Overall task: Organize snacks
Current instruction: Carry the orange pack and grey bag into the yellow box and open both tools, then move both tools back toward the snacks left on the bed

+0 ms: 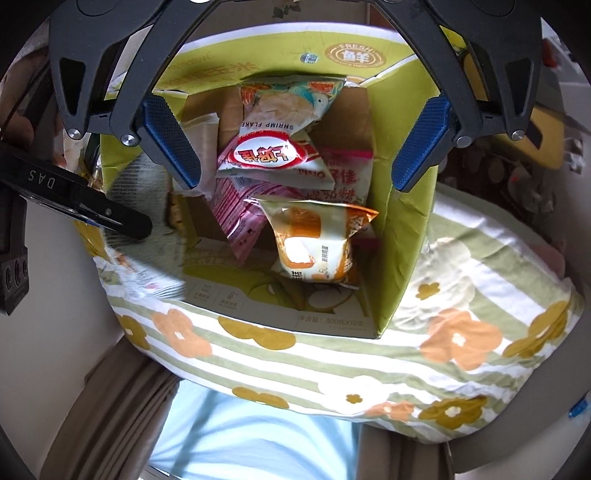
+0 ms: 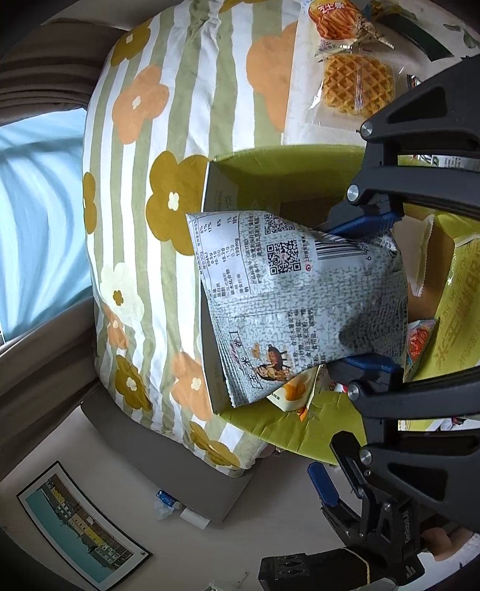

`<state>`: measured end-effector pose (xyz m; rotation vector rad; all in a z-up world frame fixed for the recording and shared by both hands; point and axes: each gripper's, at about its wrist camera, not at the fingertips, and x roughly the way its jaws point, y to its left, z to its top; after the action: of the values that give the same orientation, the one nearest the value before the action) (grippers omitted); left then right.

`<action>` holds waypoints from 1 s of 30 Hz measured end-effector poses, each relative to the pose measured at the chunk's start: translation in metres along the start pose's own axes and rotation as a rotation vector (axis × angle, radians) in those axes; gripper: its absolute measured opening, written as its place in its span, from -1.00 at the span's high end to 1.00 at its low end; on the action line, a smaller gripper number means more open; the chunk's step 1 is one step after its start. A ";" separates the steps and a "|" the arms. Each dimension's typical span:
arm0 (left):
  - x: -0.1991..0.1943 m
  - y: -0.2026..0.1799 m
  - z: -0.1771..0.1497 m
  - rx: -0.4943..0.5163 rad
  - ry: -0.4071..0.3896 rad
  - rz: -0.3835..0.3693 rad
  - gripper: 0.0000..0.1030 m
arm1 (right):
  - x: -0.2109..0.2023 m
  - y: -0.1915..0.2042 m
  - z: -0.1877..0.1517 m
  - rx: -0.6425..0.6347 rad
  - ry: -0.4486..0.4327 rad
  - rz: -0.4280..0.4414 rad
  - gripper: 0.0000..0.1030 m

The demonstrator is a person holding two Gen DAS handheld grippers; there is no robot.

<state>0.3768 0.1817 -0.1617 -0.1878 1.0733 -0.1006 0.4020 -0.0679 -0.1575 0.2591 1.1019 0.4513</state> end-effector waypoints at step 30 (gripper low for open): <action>-0.046 -0.042 -0.027 0.090 -0.072 -0.075 -0.99 | -0.094 0.009 -0.044 -0.056 -0.167 -0.189 -0.99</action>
<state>0.3312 0.1457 -0.1261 -0.1492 0.9881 -0.2077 0.3253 -0.1054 -0.0980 0.1393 0.9387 0.2859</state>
